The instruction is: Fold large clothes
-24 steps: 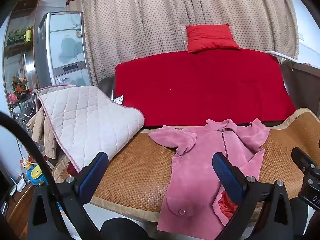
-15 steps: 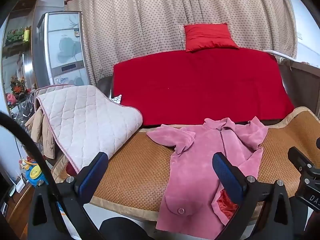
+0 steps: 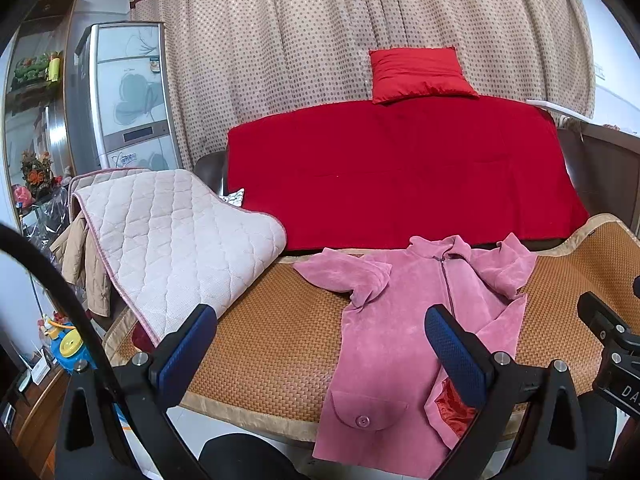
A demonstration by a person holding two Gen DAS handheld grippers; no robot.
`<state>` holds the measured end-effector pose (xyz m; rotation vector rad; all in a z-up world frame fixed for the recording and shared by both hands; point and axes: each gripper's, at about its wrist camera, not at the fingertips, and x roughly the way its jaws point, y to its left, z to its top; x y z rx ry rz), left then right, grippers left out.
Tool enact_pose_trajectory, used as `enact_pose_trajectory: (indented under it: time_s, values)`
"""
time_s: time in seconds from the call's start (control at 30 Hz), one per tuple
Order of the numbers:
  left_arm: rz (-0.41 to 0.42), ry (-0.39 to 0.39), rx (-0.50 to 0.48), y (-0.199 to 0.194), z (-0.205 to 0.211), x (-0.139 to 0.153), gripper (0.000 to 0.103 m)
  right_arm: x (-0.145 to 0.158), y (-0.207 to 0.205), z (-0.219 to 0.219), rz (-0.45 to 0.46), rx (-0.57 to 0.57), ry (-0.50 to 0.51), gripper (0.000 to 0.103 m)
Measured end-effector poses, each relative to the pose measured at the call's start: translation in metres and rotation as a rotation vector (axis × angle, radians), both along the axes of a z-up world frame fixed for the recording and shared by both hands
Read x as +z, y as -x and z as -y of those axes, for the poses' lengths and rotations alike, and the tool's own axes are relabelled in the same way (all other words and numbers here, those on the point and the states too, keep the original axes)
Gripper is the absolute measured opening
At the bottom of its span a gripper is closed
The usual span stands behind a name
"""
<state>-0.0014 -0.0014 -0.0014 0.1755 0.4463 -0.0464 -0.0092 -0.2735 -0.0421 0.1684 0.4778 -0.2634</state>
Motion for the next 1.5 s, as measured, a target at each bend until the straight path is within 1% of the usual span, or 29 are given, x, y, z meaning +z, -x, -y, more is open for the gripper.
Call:
enact_pose_trajectory:
  time_s: [0.13, 0.3, 0.53, 1.07, 1.27, 1.3, 1.4, 1.5]
  values:
    - [-0.011, -0.002, 0.004, -0.002, 0.000, -0.001, 0.103, -0.002, -0.001, -0.002, -0.004, 0.001, 0.001, 0.103]
    - [0.014, 0.001, 0.005, -0.002, -0.003, -0.005, 0.103, -0.003, -0.002, -0.004, -0.010, 0.004, -0.004, 0.103]
    - [0.030, -0.003, 0.003, -0.002, -0.003, -0.005, 0.103, -0.003, -0.003, -0.004, -0.012, 0.003, -0.002, 0.103]
    - [-0.026, -0.027, -0.010, -0.009, 0.002, -0.017, 0.103, -0.012, -0.013, -0.006, -0.051, 0.007, 0.000, 0.103]
    - [-0.045, -0.051, -0.011, -0.014, 0.003, -0.019, 0.103, -0.015, -0.020, -0.006, -0.059, 0.012, -0.001, 0.103]
    - [-0.035, -0.046, -0.011, -0.015, 0.003, -0.019, 0.103, -0.015, -0.021, -0.006, -0.060, 0.014, -0.002, 0.103]
    - [-0.043, -0.053, -0.009, -0.017, 0.003, -0.020, 0.103, -0.016, -0.025, -0.006, -0.061, 0.016, -0.002, 0.103]
    - [-0.036, -0.041, -0.008, -0.021, 0.004, -0.022, 0.103, -0.017, -0.028, -0.006, -0.061, 0.020, -0.001, 0.103]
